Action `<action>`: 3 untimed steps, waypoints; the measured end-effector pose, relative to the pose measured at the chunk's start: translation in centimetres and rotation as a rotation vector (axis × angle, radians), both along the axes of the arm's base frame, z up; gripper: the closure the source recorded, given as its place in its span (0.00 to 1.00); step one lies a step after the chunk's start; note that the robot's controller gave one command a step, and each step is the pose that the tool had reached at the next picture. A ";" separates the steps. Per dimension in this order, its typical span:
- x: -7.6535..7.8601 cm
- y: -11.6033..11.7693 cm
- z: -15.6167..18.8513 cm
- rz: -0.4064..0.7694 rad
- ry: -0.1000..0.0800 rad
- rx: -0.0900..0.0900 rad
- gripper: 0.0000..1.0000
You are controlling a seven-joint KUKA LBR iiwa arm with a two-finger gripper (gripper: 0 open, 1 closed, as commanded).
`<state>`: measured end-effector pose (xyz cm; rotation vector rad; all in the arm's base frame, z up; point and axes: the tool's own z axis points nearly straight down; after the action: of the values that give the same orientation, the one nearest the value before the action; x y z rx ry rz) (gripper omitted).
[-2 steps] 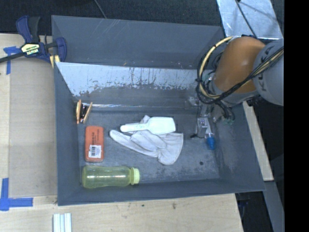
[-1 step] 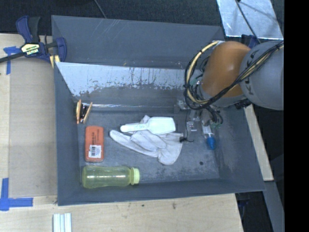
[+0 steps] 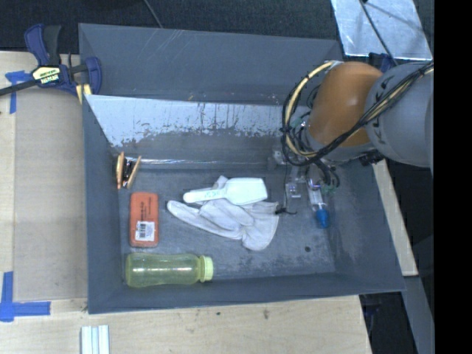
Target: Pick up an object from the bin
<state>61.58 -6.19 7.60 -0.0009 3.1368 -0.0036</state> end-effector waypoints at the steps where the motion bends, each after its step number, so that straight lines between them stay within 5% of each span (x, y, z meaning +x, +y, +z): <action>1: 0.4 5.8 1.5 0.033 0.000 0.001 0.00; 2: 0.1 10.5 -0.1 -0.080 -0.002 0.003 1.00; 3: 0.2 10.5 0.0 -0.079 -0.002 0.003 1.00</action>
Offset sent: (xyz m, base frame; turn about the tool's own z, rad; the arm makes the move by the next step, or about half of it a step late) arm -0.0005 0.1052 -0.0025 0.0801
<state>61.73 4.29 7.55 0.1225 3.1329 0.0005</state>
